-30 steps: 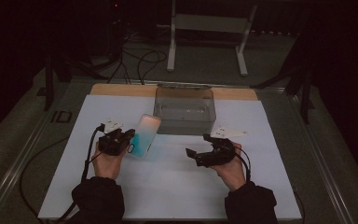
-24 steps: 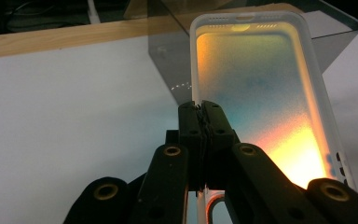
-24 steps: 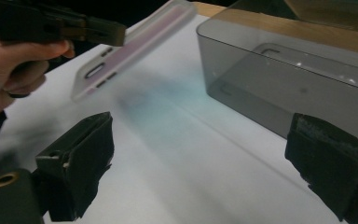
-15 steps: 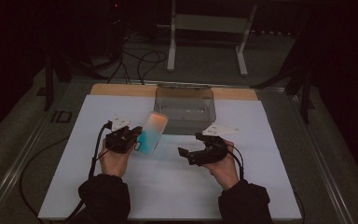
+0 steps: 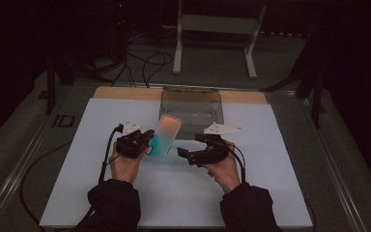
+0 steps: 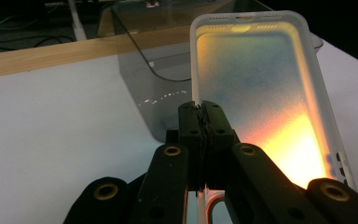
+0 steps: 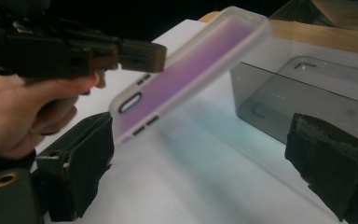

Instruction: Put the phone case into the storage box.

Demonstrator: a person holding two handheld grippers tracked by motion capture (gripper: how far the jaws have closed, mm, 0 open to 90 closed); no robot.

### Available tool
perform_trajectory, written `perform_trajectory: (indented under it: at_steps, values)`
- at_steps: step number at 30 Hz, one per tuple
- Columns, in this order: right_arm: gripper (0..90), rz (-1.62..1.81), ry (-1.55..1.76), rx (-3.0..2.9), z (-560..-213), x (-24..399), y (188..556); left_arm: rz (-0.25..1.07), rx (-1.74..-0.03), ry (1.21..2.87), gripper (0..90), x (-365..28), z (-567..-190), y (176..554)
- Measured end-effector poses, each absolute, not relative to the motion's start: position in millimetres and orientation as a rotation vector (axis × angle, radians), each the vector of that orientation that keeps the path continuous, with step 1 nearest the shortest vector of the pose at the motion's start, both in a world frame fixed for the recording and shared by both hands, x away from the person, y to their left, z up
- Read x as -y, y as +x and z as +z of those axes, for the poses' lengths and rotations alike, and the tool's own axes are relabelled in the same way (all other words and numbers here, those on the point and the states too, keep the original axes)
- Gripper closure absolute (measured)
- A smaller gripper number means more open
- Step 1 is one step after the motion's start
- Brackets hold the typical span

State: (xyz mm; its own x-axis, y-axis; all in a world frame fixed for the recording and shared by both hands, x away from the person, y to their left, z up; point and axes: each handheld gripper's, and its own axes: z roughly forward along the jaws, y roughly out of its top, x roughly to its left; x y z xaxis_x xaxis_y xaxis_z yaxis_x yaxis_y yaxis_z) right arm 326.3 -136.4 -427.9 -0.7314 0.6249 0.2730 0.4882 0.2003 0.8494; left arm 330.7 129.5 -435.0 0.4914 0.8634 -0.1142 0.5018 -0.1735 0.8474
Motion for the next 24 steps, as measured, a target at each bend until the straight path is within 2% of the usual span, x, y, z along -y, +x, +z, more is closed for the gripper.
perform_trajectory:
  at_steps: [15, 16, 18, 19, 20, 24]
  values:
    - [10.4, 1.578, 1.150, -2.346, -427.2, 115.8, 335.5, 0.480, -1.114, 1.798, 89.1, -111.2, -429.5, 331.0]
    - [14.6, 1.575, 1.165, -2.331, -426.5, 115.1, 336.1, 0.481, -1.115, 1.796, 89.1, -110.6, -429.4, 330.9]
    - [16.7, 1.586, 1.184, -2.329, -425.7, 114.4, 336.9, 0.477, -1.113, 1.792, 89.1, -109.7, -429.3, 330.9]
    - [22.7, 1.608, 1.208, -2.317, -424.8, 114.3, 337.8, 0.475, -1.112, 1.790, 89.1, -109.1, -429.3, 330.9]
    - [22.7, 1.608, 1.208, -2.317, -424.8, 114.3, 337.8, 0.474, -1.113, 1.789, 89.1, -108.9, -429.3, 330.9]
    - [35.1, 1.619, 1.255, -2.301, -424.7, 114.6, 339.4, 0.476, -1.117, 1.775, 89.1, -107.9, -429.4, 330.0]
